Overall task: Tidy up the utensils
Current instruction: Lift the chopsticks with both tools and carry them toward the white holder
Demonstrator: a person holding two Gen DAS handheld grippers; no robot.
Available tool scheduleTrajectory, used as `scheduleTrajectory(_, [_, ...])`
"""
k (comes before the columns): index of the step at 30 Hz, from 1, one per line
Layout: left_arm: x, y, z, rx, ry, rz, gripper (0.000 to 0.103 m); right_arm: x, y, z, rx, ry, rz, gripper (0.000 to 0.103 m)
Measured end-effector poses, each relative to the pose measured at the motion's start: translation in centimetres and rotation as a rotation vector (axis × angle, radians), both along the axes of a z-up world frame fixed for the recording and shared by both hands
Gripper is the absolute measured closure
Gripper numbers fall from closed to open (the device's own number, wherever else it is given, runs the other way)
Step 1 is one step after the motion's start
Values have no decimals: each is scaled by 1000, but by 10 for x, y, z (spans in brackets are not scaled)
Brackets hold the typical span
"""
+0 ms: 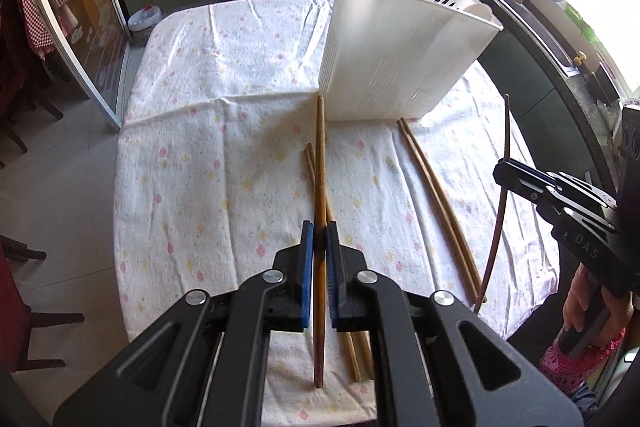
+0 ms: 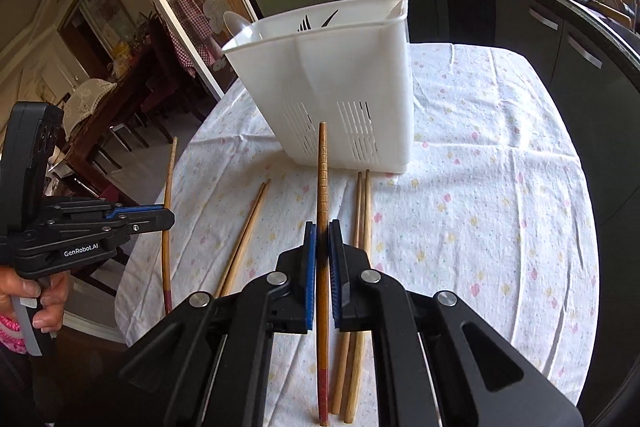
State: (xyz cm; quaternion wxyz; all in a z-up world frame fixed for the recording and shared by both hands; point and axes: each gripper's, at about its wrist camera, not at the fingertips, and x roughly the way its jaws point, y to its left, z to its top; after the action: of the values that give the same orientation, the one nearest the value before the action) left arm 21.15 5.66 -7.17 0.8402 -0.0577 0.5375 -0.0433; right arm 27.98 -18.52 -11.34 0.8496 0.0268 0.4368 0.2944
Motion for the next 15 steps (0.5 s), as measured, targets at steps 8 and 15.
scheduleTrajectory(8, [-10, -15, 36, 8, -81, -38, 97, -22, -2, 20, 55, -62, -1, 96])
scheduleTrajectory(15, [-16, -26, 58, 3, -128, -72, 97, -35, -2, 37, 74, -112, 2, 96])
